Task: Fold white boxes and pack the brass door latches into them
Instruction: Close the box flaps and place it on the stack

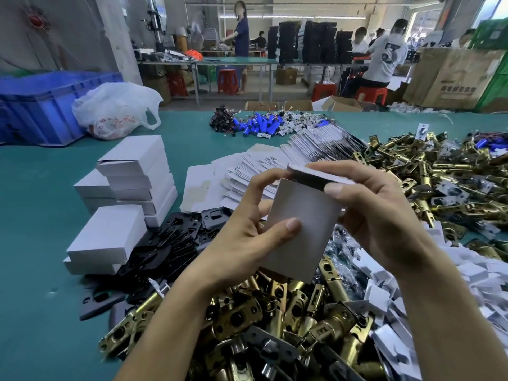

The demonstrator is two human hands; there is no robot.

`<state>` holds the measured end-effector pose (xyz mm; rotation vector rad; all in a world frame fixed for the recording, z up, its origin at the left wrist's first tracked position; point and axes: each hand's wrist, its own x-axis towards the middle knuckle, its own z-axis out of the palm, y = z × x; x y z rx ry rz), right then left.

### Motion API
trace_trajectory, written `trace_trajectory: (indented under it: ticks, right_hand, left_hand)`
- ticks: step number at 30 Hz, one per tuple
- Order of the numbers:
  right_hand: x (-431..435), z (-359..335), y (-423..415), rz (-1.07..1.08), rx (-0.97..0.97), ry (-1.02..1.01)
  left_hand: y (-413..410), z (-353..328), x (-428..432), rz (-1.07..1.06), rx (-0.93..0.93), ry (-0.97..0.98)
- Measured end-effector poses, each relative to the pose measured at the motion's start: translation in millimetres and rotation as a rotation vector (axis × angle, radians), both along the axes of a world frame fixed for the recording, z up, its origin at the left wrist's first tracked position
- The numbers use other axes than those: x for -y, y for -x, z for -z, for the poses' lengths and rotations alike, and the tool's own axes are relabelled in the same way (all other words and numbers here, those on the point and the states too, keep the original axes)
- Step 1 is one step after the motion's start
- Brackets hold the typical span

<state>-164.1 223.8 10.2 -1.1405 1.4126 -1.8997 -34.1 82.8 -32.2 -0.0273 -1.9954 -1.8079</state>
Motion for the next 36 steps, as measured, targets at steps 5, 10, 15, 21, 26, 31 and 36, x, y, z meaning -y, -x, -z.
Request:
trace_trajectory:
  ticks: [5, 10, 15, 21, 26, 31, 36]
  right_hand:
    - [3.4, 0.6, -3.0, 0.098, -0.032, -0.016]
    - [5.8, 0.1, -6.1, 0.189, -0.057, -0.006]
    - [6.2, -1.5, -8.1, 0.243, -0.096, 0.016]
    - [2.6, -2.9, -6.7, 0.245, -0.158, 0.001]
    - [4.9, 1.1, -5.1, 0.329, -0.238, -0.029]
    - [6.6, 1.3, -5.4, 0.347, -0.267, -0.028]
    - [4.7, 0.3, -4.3, 0.351, -0.270, -0.060]
  left_hand:
    - [0.8, 2.0, 0.6, -0.015, 0.013, -0.007]
    - [1.1, 2.3, 1.3, -0.049, 0.017, -0.013]
    - [1.4, 3.1, 2.4, -0.049, 0.031, -0.008]
    - [2.2, 4.1, 1.7, -0.061, 0.038, 0.004]
    - [2.4, 5.2, 1.1, -0.064, 0.042, 0.003]
    - [3.2, 6.0, 1.6, -0.061, 0.039, -0.002]
    - [4.2, 6.6, -0.1, -0.069, 0.039, 0.016]
